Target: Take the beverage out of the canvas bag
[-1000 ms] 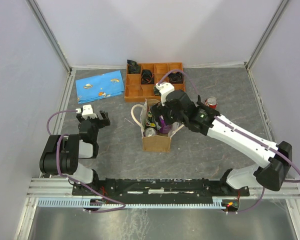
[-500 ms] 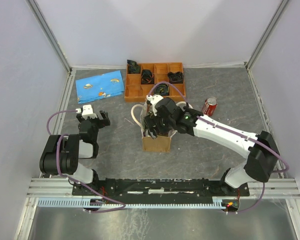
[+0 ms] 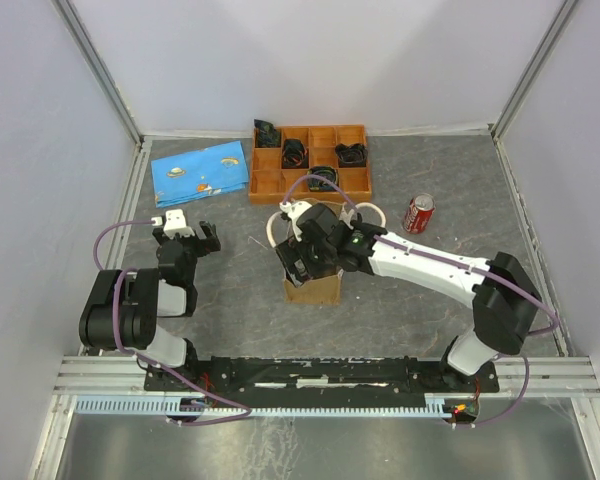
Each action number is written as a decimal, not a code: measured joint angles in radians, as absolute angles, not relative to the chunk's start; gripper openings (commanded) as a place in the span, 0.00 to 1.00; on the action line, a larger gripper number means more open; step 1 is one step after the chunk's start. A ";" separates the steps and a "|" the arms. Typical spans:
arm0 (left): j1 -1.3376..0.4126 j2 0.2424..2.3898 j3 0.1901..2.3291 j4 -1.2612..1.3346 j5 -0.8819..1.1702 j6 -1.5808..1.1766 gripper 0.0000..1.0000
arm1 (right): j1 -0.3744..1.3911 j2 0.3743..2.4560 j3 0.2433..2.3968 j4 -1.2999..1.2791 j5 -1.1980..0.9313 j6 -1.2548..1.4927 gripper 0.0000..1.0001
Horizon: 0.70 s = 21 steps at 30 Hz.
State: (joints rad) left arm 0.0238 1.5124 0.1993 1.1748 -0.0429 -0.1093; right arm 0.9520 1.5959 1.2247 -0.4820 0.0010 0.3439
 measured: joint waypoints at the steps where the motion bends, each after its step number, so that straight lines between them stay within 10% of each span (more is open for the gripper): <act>1: 0.024 1.512 0.199 1.175 -0.043 -0.109 0.99 | 0.955 1.604 1.224 -0.478 0.006 0.344 0.99; 14: 0.024 1.512 0.199 1.175 -0.043 -0.109 0.99 | 0.967 1.683 1.214 -0.419 0.086 0.358 0.87; 21: 0.024 1.512 0.199 1.175 -0.043 -0.109 0.99 | 0.981 1.693 1.213 -0.402 0.097 0.361 0.26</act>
State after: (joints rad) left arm 0.0238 1.5124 0.1993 1.1748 -0.0429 -0.1093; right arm 0.9813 1.6932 1.2129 -0.4023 0.0971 0.3611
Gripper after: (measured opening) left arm 0.991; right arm 0.611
